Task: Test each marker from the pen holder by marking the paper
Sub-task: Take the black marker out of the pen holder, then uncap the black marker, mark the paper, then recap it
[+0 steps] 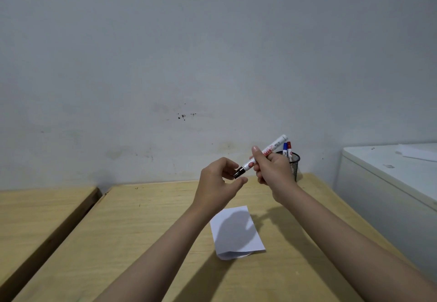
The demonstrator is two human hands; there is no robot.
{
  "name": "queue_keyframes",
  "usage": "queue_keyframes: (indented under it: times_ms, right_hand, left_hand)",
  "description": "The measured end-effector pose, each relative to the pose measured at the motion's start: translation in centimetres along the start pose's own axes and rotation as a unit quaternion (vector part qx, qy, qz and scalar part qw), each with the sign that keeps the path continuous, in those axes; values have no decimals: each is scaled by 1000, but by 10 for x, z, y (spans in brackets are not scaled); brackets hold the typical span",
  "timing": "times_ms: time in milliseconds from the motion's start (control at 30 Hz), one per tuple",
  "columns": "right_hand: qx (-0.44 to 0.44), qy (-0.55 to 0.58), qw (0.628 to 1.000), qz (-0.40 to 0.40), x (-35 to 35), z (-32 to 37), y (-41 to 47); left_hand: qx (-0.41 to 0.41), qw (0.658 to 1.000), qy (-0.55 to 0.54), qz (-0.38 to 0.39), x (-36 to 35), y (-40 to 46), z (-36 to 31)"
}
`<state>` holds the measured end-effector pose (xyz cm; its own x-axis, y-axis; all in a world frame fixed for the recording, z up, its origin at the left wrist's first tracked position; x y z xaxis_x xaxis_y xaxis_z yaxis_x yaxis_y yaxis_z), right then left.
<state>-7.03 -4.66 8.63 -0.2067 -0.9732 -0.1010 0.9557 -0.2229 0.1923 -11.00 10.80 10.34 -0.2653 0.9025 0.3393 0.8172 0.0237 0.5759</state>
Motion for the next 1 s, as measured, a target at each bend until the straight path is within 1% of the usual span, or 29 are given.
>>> queue_keyframes:
  times_ms: [100, 233, 433, 567, 633, 700, 800, 900, 1000]
  right_hand:
    - [8, 2, 1000, -3, -3, 0, 0]
    - [18, 22, 1000, 9, -8, -1, 2]
    - [25, 42, 999, 0, -9, -11, 7]
    - [51, 72, 996, -9, -8, -15, 7]
    - [56, 98, 993, -32, 0, -14, 13]
    - [51, 110, 991, -60, 12, -14, 20]
    - [47, 73, 994, -74, 23, -25, 28]
    - [46, 34, 997, -59, 20, -44, 30]
    - [50, -3, 998, -46, 13, -62, 30]
  left_hand:
    - [3, 1000, -1, -22, 2, -1, 3]
    - [45, 997, -53, -31, 3, 0, 9]
    - [94, 991, -91, -11, -2, 5, 21]
    - [126, 986, -109, 26, -6, 7, 35]
    - [154, 978, -132, 47, -6, 6, 48]
    - [182, 972, -136, 52, -3, 5, 67]
    - [202, 975, -85, 43, 6, 8, 97]
    - [200, 979, 21, 46, 10, 14, 122]
    - [190, 970, 137, 67, 6, 18, 145]
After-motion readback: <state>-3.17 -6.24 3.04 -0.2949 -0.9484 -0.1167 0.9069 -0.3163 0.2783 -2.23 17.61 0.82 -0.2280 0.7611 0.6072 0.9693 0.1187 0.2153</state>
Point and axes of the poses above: each hand's wrist, its own y-axis towards the middle knuckle, its own x-axis out of the back of the hand, z = x × y, the point moved 9 cm from there along y, towards the middle knuckle, and after that the axes turned 2 degrees about -z, right-handed, at the moved point
